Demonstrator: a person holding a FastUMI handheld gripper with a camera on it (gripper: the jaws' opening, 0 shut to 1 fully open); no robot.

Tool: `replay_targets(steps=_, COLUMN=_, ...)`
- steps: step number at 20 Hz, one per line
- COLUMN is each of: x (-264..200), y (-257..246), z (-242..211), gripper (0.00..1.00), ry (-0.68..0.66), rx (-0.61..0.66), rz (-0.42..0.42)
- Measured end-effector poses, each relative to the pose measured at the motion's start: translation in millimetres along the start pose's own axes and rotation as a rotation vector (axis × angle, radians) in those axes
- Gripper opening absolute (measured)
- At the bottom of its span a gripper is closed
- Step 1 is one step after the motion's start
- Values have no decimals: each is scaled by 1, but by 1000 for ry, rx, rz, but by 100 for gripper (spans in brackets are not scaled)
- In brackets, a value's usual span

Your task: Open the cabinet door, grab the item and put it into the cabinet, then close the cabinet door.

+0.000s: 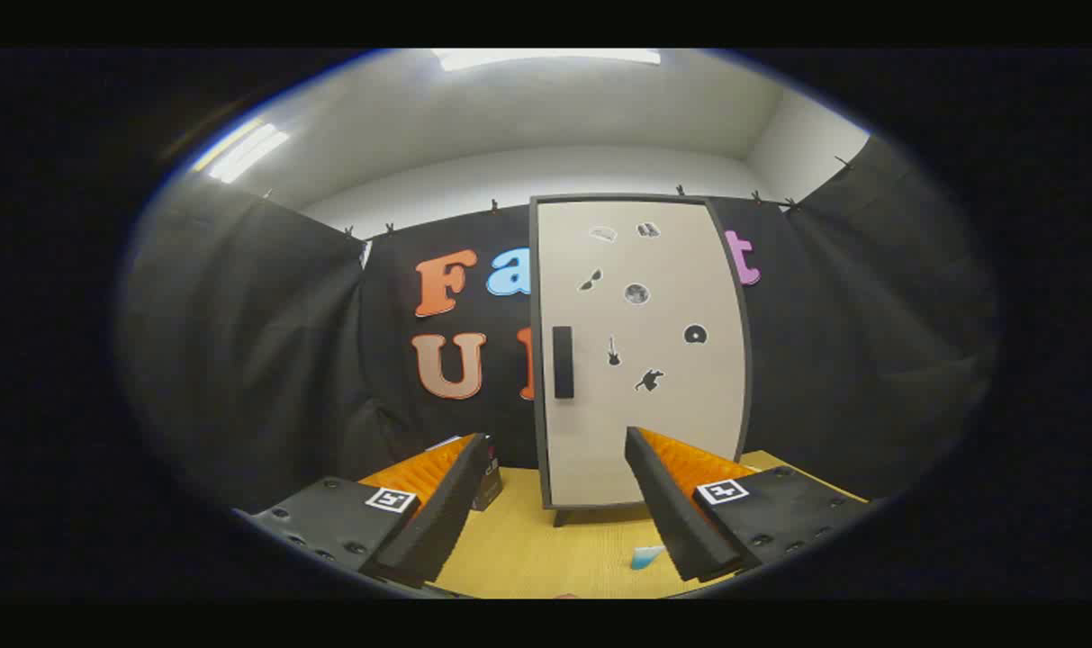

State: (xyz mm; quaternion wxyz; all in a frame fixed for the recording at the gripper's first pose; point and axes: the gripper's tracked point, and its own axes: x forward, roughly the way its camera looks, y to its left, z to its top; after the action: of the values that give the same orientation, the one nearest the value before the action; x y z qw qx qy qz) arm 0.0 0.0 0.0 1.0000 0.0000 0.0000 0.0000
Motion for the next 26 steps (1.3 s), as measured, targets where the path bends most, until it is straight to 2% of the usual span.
replay_targets(steps=20, x=6, y=2, z=-5, gripper=97, ry=15, rx=2, rz=-1)
replay_targets(steps=26, x=47, y=-6, z=10, gripper=97, ry=-3, rx=-21, rz=-19)
